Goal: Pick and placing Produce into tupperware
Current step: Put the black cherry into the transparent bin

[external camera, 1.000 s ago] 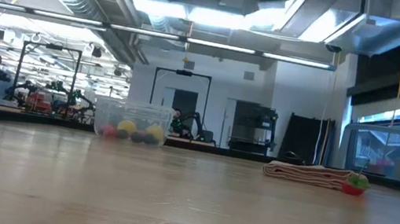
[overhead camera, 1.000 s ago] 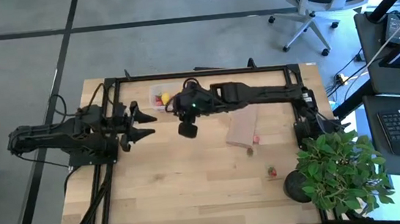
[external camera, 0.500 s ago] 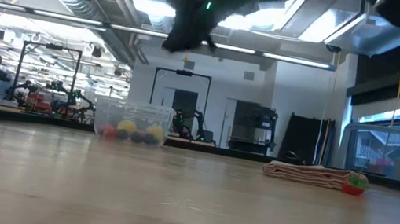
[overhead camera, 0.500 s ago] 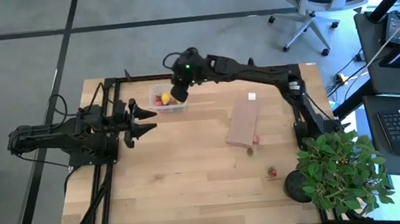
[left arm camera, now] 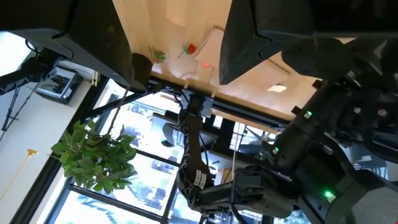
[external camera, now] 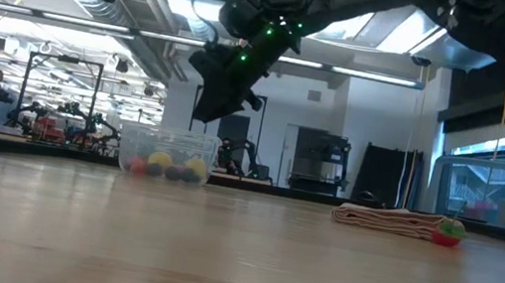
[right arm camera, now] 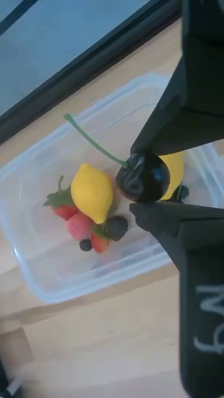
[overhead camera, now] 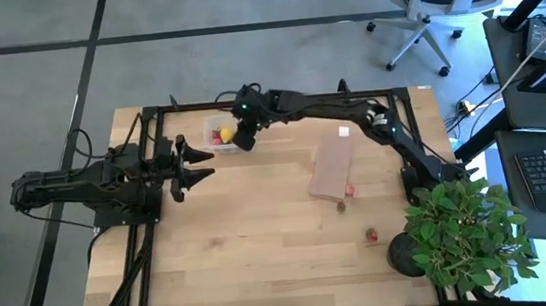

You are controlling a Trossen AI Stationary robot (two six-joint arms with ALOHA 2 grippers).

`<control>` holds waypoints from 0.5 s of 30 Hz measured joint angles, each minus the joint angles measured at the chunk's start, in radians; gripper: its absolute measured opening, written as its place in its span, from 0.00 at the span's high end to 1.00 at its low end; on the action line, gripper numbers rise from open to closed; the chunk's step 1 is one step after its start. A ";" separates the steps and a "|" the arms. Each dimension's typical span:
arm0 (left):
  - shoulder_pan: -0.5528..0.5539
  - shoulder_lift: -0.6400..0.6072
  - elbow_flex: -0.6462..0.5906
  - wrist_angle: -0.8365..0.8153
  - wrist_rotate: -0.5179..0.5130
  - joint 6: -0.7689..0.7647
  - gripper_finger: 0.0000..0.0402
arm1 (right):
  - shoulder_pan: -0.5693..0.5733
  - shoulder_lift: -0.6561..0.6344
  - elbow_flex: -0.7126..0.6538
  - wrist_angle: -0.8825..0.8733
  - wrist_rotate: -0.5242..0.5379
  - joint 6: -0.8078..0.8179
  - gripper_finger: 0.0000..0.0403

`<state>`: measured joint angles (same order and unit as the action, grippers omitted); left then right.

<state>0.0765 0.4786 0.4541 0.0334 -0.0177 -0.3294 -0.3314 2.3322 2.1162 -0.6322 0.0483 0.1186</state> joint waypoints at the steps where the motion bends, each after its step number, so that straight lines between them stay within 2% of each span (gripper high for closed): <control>1: 0.000 0.000 0.000 0.000 0.000 0.000 0.43 | -0.001 0.000 0.000 0.000 0.000 0.005 0.70; 15: 0.000 0.000 0.000 0.000 0.000 0.000 0.43 | -0.001 -0.002 0.001 -0.034 0.002 -0.023 0.59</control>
<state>0.0765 0.4786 0.4541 0.0338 -0.0177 -0.3294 -0.3321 2.3306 2.1170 -0.6664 0.0502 0.0953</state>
